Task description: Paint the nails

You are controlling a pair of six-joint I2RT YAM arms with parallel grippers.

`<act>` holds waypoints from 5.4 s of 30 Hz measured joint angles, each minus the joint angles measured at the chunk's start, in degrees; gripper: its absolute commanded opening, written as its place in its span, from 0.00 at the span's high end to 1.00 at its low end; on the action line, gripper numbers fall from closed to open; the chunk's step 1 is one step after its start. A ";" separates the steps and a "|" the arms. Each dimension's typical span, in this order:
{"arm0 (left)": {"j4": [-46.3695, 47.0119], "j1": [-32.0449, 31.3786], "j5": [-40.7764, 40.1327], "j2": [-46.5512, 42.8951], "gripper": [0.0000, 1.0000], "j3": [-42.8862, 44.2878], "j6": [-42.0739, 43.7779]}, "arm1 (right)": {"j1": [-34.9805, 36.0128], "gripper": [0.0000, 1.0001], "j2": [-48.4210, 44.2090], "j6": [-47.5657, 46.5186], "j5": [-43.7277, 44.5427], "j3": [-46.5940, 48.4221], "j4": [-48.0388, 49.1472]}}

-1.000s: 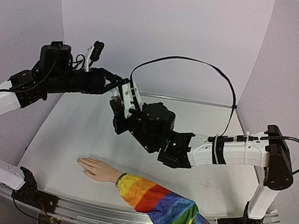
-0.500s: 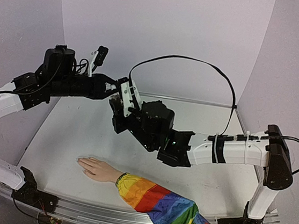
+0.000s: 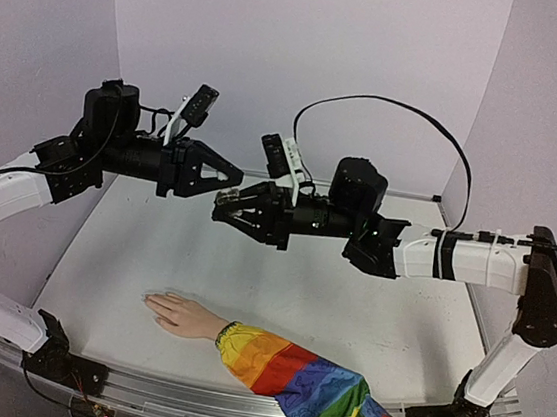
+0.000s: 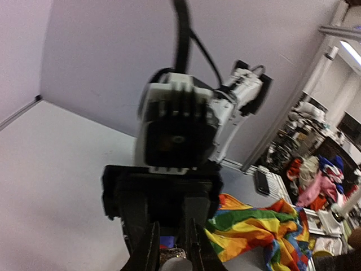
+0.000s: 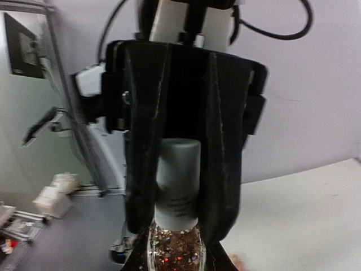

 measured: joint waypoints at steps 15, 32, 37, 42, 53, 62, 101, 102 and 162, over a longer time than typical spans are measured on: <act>-11.21 -1.51 -5.29 -0.46 0.10 0.74 1.75 | -2.12 1.00 -7.15 3.26 2.97 -5.27 2.60; -19.80 3.41 -24.30 -0.79 0.24 5.51 -15.50 | 9.35 1.00 0.57 -12.90 60.06 -3.93 -11.23; -16.31 3.39 -23.23 1.68 0.36 5.44 -18.10 | 11.28 1.00 2.75 -14.73 61.72 -0.17 -11.63; -13.84 2.99 -22.84 2.45 0.45 5.18 -18.86 | 12.04 1.00 4.24 -15.61 61.94 3.26 -11.39; -11.72 0.85 -23.28 2.47 0.60 3.34 -19.15 | 12.70 1.00 5.88 -15.98 62.01 4.92 -11.19; -11.47 -0.22 -24.28 2.49 0.84 1.97 -17.92 | 12.70 1.00 5.88 -15.58 61.68 5.40 -11.15; -15.15 -1.68 -29.00 -8.52 0.29 1.95 -4.20 | 0.44 1.00 -4.90 -4.26 27.30 -4.07 -9.70; -15.30 -1.60 -30.42 -8.55 0.32 1.97 -5.14 | 1.05 1.00 -3.80 -4.59 29.62 -3.76 -10.38; -12.59 -3.08 -14.53 -4.02 0.21 1.27 -3.89 | 2.49 1.00 -11.26 -6.73 30.56 -5.60 -11.30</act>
